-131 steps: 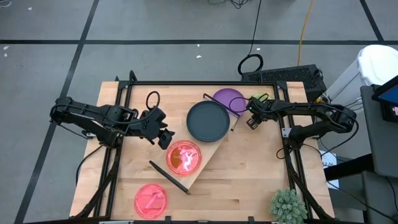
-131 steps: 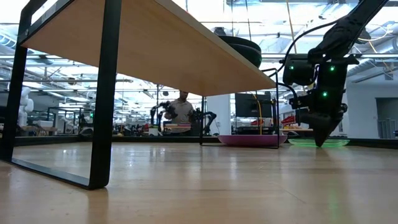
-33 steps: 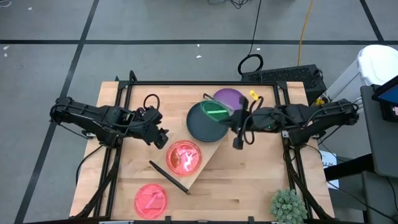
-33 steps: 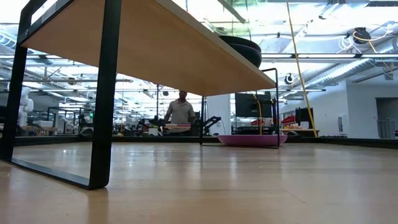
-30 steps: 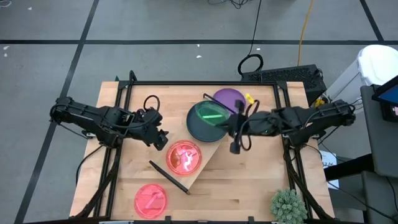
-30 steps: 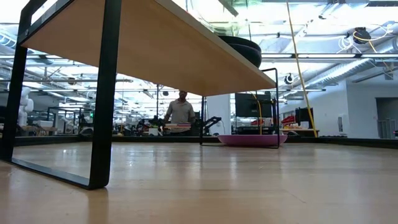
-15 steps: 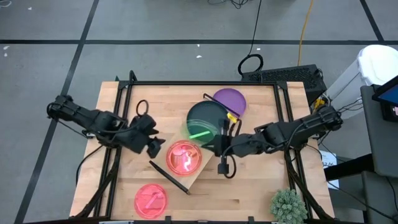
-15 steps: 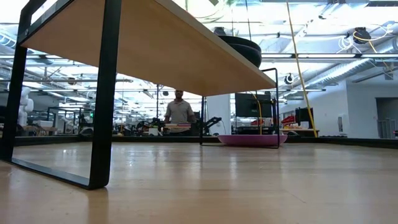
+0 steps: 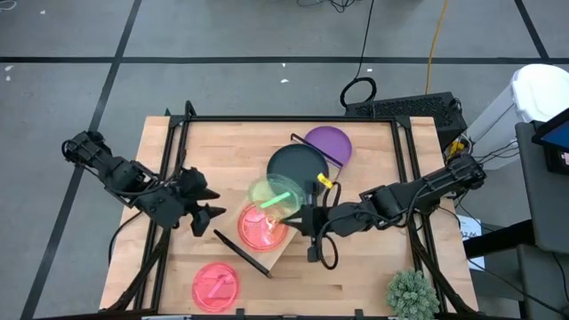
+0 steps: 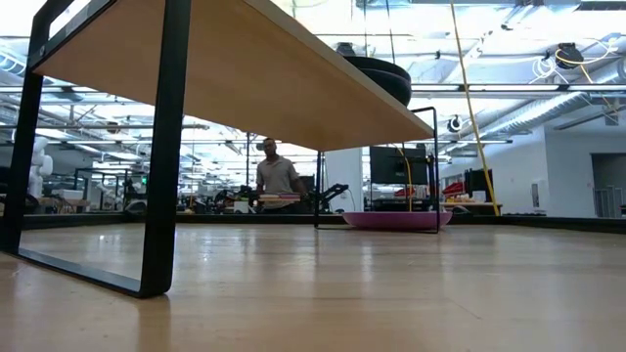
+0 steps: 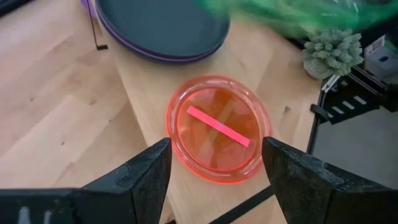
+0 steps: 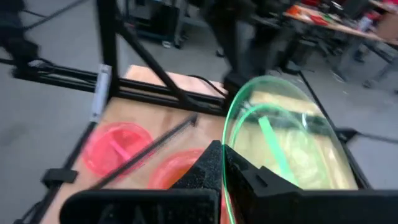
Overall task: Place and stack plates onto a shelf
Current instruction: Stack the green plate on top of the pink plate on the shelf
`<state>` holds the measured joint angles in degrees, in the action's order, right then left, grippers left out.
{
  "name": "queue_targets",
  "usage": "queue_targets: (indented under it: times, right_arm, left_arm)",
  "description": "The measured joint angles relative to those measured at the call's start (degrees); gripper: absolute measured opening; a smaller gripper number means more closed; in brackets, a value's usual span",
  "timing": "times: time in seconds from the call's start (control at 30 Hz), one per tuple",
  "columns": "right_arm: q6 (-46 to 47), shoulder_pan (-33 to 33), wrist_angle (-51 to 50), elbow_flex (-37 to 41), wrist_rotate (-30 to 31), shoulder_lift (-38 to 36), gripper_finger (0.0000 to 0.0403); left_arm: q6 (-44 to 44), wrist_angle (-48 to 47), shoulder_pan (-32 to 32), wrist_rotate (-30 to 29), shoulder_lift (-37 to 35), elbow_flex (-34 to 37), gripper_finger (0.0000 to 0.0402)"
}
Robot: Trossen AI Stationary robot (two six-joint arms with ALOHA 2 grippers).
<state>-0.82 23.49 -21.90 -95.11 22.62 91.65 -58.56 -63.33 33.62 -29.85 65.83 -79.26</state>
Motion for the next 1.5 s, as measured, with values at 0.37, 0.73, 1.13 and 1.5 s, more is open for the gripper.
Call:
queue_targets:
  times: [0.37,0.73,1.13,1.5]
  right_arm:
    - [-0.36,0.92,5.83,0.02,-4.48,3.83,0.0000]
    - [-1.49,1.77,6.65,0.07,-6.53,4.84,0.0000]
    - [-5.18,1.75,6.90,3.68,-9.35,4.84,0.0000]
    - [-12.09,0.90,14.47,9.87,-8.96,4.84,0.0000]
  left_arm:
    - [1.61,-0.01,0.07,-1.40,0.01,0.00,0.0255]
    - [0.72,0.57,0.38,-1.39,0.01,0.00,0.0255]
    - [0.76,0.87,0.38,-1.25,0.01,0.00,0.0255]
    - [1.44,3.44,0.38,-1.26,0.07,-0.02,0.0255]
